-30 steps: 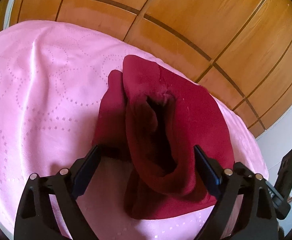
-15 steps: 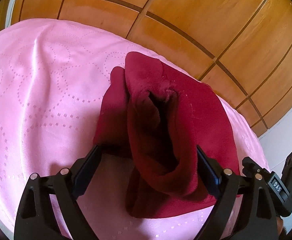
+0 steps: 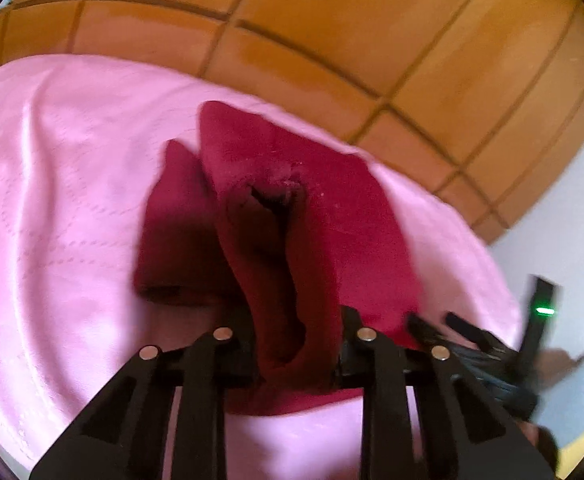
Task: Fold small clothes
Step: 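Grasp the folded red bundle with the left tool and flip it over, then open the left tool and hold both tools above the bundle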
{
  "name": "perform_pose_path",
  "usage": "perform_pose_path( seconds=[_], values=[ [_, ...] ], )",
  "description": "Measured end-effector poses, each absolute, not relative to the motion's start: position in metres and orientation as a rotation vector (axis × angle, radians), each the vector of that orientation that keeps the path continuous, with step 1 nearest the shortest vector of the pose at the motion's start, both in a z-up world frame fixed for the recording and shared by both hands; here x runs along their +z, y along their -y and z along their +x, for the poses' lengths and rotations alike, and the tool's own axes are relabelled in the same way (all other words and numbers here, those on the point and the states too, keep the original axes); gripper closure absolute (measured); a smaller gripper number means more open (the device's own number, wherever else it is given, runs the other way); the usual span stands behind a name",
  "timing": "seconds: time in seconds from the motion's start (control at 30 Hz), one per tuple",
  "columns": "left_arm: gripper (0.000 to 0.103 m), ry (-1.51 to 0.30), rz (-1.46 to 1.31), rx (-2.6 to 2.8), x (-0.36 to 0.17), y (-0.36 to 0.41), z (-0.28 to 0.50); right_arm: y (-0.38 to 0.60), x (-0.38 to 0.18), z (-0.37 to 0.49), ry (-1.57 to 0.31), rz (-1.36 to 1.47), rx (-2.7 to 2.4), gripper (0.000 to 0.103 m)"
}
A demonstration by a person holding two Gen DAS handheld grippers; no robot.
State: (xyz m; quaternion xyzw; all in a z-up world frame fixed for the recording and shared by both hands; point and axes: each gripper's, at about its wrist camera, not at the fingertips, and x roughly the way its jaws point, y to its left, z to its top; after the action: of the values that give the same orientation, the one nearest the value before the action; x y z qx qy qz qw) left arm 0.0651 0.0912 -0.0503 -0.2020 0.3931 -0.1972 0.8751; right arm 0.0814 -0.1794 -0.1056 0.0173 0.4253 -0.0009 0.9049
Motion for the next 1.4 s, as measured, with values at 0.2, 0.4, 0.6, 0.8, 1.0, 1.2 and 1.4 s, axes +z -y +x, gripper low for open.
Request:
perform_pose_path(
  seconds=[0.2,0.4,0.6,0.8,1.0,1.2,1.4],
  values=[
    [0.08,-0.921,-0.375,-0.383,-0.08,-0.089,0.056,0.195,-0.12,0.085,-0.951,0.085,0.018,0.005],
    [0.068,-0.89,-0.416,-0.399,-0.092,-0.098,0.049,0.194,-0.124,0.081,-0.943,0.105,0.066,0.004],
    [0.025,-0.826,-0.517,-0.257,-0.068,-0.136,0.049,0.214,-0.105,0.079,-0.883,0.241,0.097,0.004],
    [0.028,-0.661,-0.324,-0.136,-0.021,-0.123,0.062,0.231,-0.089,0.101,-0.834,0.33,0.037,0.004],
    [0.027,-0.672,-0.077,-0.24,-0.007,-0.051,0.112,0.218,-0.08,0.149,-0.848,0.345,0.038,0.004],
    [0.025,-0.749,0.17,-0.158,-0.049,-0.025,0.151,0.193,-0.082,0.196,-0.868,0.325,0.075,0.004],
    [0.024,-0.81,-0.006,-0.186,-0.078,-0.065,0.163,0.163,-0.125,0.225,-0.956,0.154,-0.003,0.004]
  ],
)
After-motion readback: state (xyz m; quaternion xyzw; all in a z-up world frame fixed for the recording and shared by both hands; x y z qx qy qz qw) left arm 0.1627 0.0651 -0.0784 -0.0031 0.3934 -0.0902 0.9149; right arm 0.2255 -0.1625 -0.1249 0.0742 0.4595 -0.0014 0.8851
